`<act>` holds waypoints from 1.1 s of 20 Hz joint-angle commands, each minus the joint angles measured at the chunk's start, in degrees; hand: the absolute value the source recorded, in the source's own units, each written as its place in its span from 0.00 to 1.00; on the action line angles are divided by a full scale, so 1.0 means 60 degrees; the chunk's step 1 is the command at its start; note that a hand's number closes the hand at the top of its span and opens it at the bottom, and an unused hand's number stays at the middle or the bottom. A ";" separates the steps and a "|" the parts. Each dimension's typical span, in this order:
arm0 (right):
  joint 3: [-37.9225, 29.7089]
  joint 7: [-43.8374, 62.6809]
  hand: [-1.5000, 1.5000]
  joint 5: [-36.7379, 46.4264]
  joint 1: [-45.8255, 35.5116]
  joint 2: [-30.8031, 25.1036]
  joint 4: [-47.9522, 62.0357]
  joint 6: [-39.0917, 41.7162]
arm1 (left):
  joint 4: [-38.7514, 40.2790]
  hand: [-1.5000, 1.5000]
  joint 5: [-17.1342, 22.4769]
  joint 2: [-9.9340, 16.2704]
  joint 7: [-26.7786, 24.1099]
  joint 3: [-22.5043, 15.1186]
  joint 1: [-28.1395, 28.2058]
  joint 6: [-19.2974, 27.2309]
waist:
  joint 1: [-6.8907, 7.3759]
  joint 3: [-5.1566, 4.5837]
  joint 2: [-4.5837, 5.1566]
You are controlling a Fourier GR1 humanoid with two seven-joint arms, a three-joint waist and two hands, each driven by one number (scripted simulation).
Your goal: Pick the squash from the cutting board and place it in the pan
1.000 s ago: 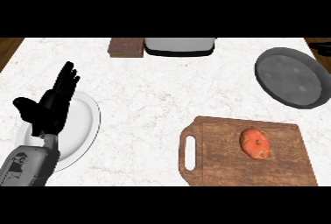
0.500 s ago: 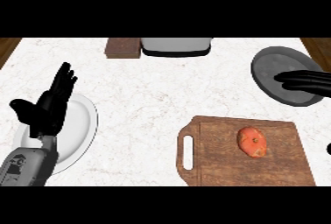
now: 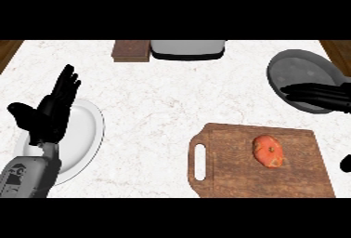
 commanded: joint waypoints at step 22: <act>0.1070 -0.0422 0.00 0.4024 0.0361 0.1313 0.0025 0.0386 | 0.0030 0.50 -0.0768 -0.0685 -0.0385 0.0342 0.0206 -0.0214 | -0.0046 -0.0001 -0.0009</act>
